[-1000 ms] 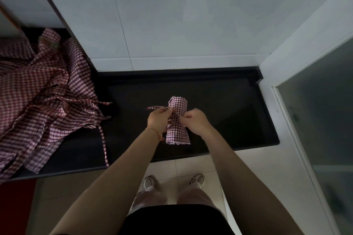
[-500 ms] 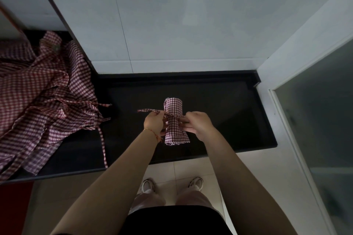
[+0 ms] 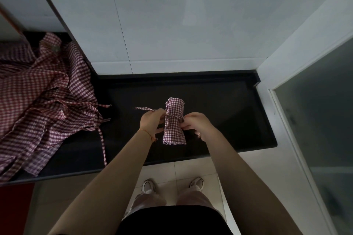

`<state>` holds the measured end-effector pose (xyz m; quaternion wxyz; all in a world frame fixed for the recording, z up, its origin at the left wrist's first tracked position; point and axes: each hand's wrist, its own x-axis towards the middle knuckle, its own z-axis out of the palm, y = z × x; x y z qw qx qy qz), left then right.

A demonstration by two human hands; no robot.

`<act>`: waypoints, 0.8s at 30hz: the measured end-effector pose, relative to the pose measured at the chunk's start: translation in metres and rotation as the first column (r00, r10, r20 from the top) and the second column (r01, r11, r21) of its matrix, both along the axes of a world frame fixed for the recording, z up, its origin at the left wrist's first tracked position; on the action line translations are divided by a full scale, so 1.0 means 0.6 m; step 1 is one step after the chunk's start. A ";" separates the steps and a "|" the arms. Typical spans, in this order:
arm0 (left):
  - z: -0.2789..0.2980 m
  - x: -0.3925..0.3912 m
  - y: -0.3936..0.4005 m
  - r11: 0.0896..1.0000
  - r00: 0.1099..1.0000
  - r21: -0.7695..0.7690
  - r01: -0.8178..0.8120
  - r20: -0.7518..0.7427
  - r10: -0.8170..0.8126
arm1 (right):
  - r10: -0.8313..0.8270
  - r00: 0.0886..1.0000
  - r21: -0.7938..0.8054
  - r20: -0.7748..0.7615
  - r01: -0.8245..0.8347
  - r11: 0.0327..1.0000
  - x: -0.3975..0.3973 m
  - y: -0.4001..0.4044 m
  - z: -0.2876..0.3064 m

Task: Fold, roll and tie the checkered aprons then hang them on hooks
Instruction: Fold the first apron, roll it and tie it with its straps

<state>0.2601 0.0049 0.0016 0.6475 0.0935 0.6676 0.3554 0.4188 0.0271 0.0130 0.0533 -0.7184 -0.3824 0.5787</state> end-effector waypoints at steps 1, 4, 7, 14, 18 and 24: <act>-0.001 -0.002 0.000 0.997 0.993 0.006 -0.074 -0.089 0.075 | 0.064 0.997 0.026 0.036 -0.065 0.998 0.000 0.002 -0.001; -0.008 -0.018 -0.005 0.982 0.723 0.131 -0.138 -0.665 0.190 | 0.112 0.992 0.122 0.057 -0.119 0.985 0.004 0.002 -0.002; -0.021 -0.033 -0.008 0.882 0.417 0.299 0.364 -0.899 0.133 | 0.126 0.991 0.137 0.035 -0.130 0.982 0.002 0.002 -0.004; -0.018 0.000 0.004 0.706 0.599 -0.029 0.707 -0.506 -0.621 | 0.070 0.998 0.080 -0.001 -0.070 0.994 -0.010 -0.005 -0.011; -0.032 0.002 0.005 0.742 0.655 -0.032 0.670 -0.444 -0.611 | -0.052 0.991 0.036 -0.124 0.057 0.998 -0.005 -0.008 -0.016; -0.034 0.014 0.010 0.859 0.819 0.019 0.512 -0.315 -0.480 | -0.233 0.946 -0.002 -0.227 0.239 0.971 -0.008 -0.008 -0.023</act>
